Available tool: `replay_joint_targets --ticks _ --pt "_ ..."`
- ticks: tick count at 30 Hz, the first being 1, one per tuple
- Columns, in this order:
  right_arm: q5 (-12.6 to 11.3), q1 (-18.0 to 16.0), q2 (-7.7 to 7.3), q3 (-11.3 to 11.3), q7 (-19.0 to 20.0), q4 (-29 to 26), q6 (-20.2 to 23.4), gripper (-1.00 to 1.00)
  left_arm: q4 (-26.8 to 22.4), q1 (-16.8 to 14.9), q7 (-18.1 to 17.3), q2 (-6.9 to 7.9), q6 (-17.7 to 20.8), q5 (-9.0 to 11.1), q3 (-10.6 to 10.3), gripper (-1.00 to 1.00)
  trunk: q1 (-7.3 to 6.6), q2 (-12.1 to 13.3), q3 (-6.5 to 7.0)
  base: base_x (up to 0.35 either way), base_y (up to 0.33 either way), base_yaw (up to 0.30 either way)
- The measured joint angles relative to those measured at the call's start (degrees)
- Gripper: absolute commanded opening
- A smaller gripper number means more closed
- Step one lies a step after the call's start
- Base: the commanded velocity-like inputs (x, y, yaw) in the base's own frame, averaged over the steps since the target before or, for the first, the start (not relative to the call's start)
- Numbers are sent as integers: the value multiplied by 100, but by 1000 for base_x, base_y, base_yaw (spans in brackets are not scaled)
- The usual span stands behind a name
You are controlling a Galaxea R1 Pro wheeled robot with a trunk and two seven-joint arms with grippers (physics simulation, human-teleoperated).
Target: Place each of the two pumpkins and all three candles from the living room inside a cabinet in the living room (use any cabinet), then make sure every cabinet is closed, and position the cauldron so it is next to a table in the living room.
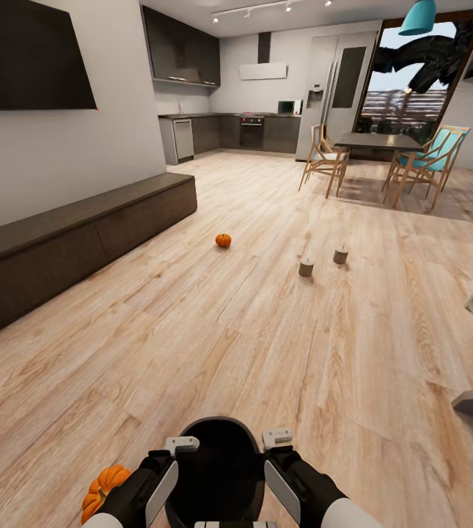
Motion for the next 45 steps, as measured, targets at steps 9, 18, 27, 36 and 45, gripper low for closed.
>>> replay_joint_targets --ticks 9,18,27,36,45 --pt "52 -1 0 -1 -8 0 6 -100 0 2 7 2 10 -39 2 -100 0 0 0 0 0 0" --pt "38 -2 0 -1 -9 2 -1 -100 2 0 6 2 14 -48 3 -100 0 0 0 0 0 0" --pt "33 -3 0 -1 -8 2 -1 -100 -3 2 11 4 37 -152 8 -100 -8 4 66 0 0 0" --pt "36 1 0 -1 -9 2 -5 -100 -2 2 11 4 39 -154 7 -100 -8 4 66 0 0 0" --pt "44 -3 0 0 -9 0 -79 -100 -1 2 6 4 39 -147 2 -100 -21 11 177 0 0 0"
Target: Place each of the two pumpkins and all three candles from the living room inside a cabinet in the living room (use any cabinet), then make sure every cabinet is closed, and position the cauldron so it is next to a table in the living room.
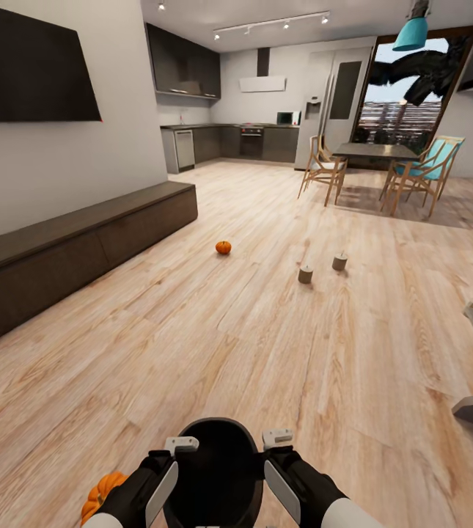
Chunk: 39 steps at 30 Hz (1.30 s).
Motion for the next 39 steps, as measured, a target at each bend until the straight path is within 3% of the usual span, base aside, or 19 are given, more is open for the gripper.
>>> replay_joint_targets --ticks 9,17,28,39 --pt "8 0 0 0 0 -1 -1 -100 0 0 -4 0 -3 10 -3 -100 -23 12 200 0 0 0" --pt "5 0 0 -1 0 0 -1 -100 0 2 -4 0 -2 20 -3 -100 -23 13 200 0 0 0" --pt "10 -1 0 0 -1 0 -3 -100 -1 1 -4 0 -2 7 -3 -100 -52 28 443 0 0 0" --pt "2 1 0 1 0 0 -11 -100 1 3 -4 0 -5 13 -3 -100 -293 468 641 0 0 0"
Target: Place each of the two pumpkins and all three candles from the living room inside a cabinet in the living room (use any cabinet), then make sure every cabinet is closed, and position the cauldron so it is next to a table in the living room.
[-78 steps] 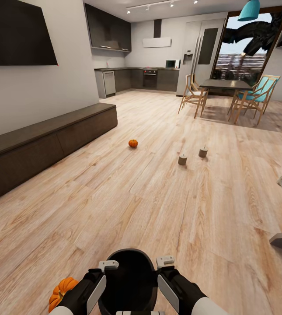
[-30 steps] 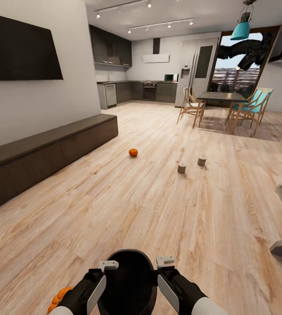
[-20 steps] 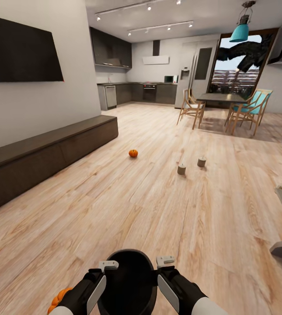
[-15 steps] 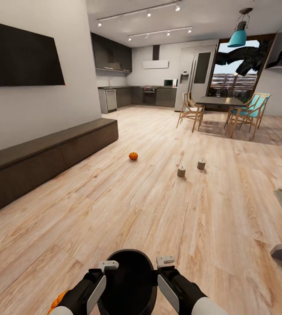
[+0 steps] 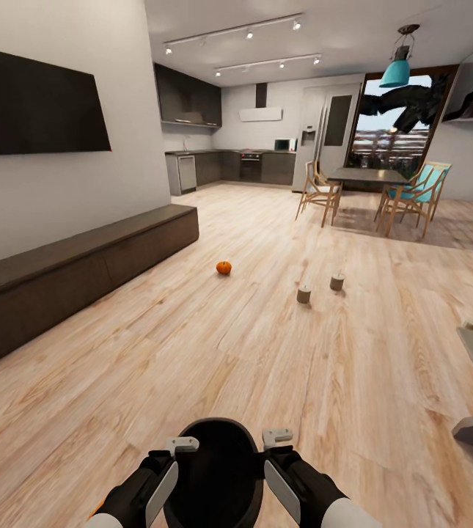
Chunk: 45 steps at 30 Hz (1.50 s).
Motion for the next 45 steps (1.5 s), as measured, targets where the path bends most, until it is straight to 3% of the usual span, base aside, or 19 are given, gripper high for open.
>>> replay_joint_targets --ticks 45 --pt "-3 -4 0 0 1 -3 -4 -100 1 0 0 -18 3 -2 0 -100 -989 1805 808 0 0 0"
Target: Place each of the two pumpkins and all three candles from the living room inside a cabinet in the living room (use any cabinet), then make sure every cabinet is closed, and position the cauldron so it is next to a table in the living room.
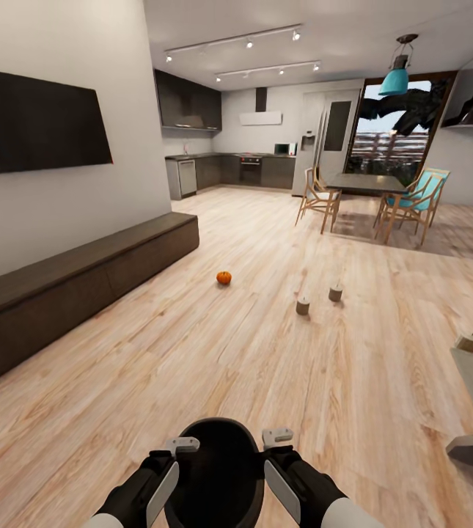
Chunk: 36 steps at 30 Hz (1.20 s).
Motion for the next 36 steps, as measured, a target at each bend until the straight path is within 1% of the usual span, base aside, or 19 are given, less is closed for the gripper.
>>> replay_joint_targets --ticks 18,22,31,36 --pt "-20 2 0 1 9 -43 -73 -100 -4 -1 -1 0 -3 -2 5 -100 -396 722 323 0 0 0" --pt "-37 1 0 4 96 -63 -79 -100 -6 -2 -1 -1 -8 1 8 -100 -483 882 395 0 0 0" --pt "-57 1 0 7 132 -74 -82 -100 -7 -2 -1 -1 -10 3 10 -100 -681 1243 556 0 0 0" --pt "-60 1 0 6 132 -72 -84 -100 -7 -2 -1 -1 -8 3 12 -100 -682 1245 557 0 0 0"
